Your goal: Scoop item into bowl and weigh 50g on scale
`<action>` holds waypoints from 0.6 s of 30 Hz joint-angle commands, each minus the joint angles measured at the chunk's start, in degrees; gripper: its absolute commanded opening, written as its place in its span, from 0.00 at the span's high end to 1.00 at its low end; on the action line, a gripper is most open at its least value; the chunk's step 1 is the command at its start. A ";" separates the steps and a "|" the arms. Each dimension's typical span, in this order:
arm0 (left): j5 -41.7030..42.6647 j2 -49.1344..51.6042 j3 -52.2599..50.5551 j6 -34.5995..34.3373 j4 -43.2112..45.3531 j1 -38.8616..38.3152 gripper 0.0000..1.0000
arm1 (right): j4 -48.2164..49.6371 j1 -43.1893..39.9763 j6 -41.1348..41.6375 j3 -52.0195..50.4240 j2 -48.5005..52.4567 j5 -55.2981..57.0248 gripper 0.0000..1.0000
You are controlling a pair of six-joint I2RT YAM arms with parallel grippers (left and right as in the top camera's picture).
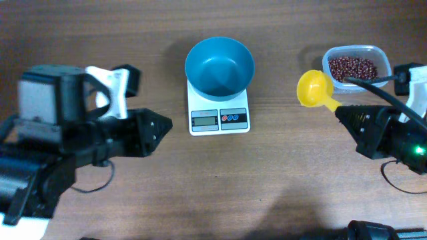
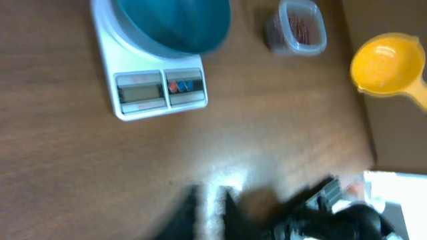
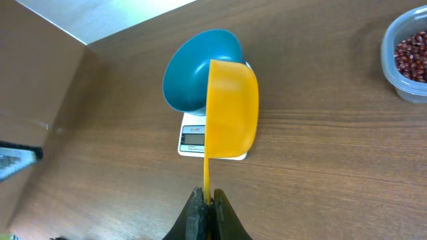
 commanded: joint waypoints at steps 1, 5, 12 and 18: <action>-16.85 5.22 0.44 -3.82 0.28 -11.41 1.00 | 0.09 -0.22 -0.61 1.20 -0.15 1.99 0.96; -36.24 16.44 -0.59 -7.13 9.92 -28.02 1.00 | 0.39 -0.22 -0.48 1.20 0.20 3.50 0.96; -39.56 43.21 -0.59 -10.10 30.69 -32.04 1.00 | 4.90 -0.22 1.84 1.25 4.66 4.79 0.96; -42.66 48.15 -0.59 -10.10 35.95 -32.65 1.00 | 6.38 -0.22 2.01 1.25 8.00 4.79 0.96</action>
